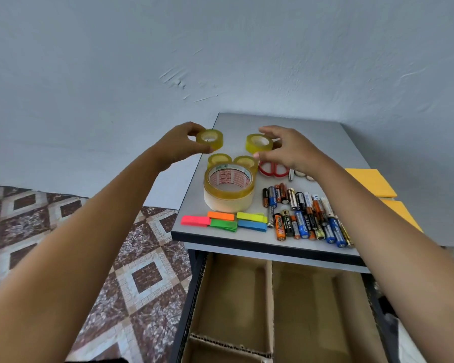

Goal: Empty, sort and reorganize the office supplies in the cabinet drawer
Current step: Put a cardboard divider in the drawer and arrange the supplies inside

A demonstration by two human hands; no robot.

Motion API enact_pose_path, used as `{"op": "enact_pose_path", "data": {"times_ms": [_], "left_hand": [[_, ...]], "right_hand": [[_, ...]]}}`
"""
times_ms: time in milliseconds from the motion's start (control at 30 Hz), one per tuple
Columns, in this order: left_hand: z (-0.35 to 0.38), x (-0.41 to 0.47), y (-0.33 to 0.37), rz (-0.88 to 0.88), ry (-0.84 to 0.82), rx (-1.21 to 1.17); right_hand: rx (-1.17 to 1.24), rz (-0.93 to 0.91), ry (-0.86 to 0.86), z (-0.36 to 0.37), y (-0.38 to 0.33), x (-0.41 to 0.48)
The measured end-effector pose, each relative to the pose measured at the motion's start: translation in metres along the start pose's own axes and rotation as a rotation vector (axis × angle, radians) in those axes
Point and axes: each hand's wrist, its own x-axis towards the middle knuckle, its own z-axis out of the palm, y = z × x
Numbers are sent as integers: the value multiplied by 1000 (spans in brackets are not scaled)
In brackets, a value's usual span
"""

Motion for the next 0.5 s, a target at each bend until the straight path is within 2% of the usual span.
{"op": "enact_pose_path", "data": {"times_ms": [100, 267, 367, 500], "left_hand": [[1, -28, 15, 44, 167, -57], [15, -110, 32, 143, 216, -4], [29, -160, 34, 173, 186, 33], [53, -210, 21, 143, 47, 84]], "right_hand": [[48, 13, 150, -9, -8, -22], [50, -7, 245, -10, -29, -92], [81, -3, 262, 1, -34, -141], [92, 51, 261, 28, -24, -200]]}}
